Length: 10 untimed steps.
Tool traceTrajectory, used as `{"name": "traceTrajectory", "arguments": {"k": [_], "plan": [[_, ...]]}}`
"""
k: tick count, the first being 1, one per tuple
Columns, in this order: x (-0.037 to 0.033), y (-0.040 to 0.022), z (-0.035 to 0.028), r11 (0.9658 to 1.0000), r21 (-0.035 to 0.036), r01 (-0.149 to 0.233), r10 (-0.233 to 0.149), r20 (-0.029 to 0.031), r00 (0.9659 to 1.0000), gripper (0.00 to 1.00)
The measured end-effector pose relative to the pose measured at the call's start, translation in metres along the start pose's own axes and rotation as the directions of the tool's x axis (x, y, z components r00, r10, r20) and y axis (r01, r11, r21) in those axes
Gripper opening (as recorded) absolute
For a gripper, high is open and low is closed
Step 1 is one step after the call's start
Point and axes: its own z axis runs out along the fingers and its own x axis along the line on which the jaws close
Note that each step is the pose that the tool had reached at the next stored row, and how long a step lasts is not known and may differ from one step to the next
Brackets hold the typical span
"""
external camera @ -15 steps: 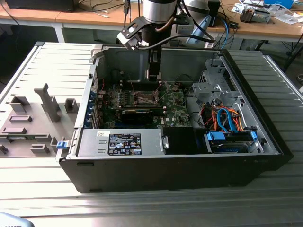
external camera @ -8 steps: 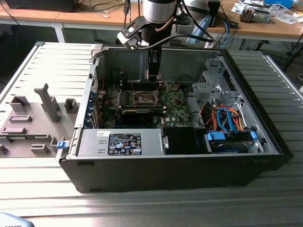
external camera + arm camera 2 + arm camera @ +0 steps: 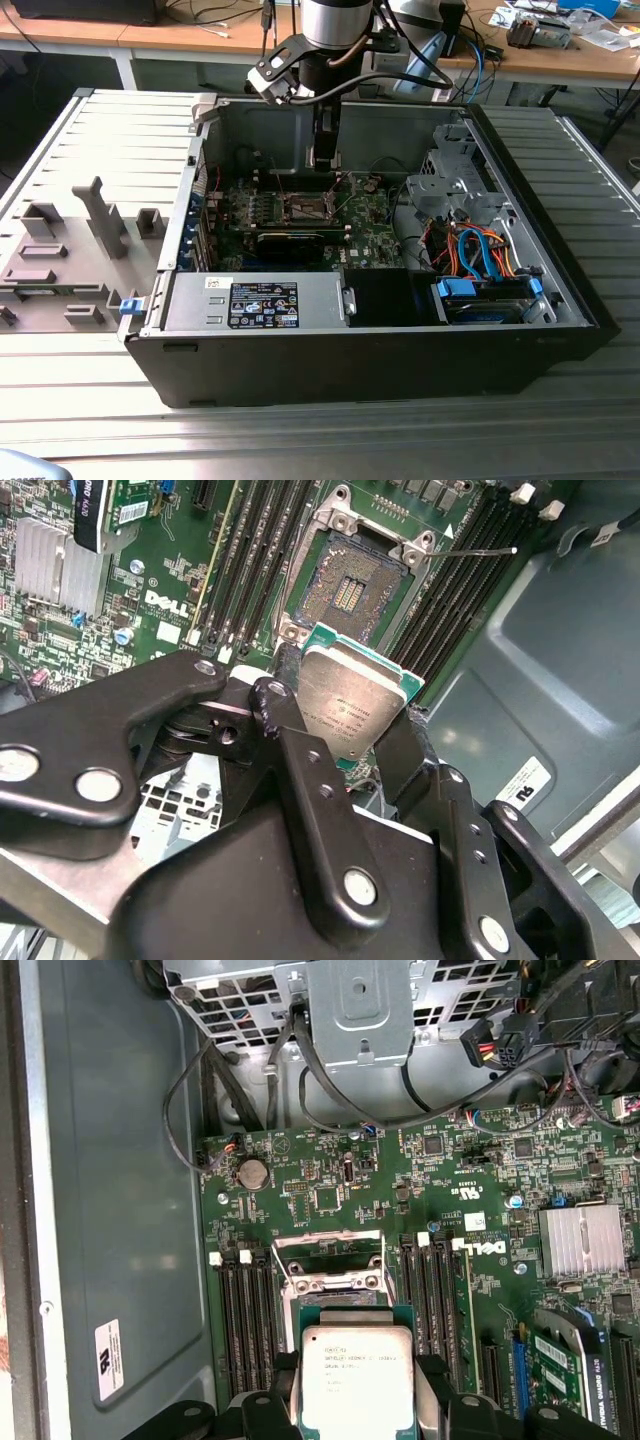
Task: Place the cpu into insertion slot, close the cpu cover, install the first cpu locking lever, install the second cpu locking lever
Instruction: 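Place the cpu into insertion slot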
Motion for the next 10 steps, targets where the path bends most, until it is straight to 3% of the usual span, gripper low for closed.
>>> {"name": "traceTrajectory", "arguments": {"k": [10], "plan": [[0.0000, 0.0000, 0.0000, 1.0000, -0.0003, -0.007, 0.007, 0.0001, 1.0000, 0.54]]}}
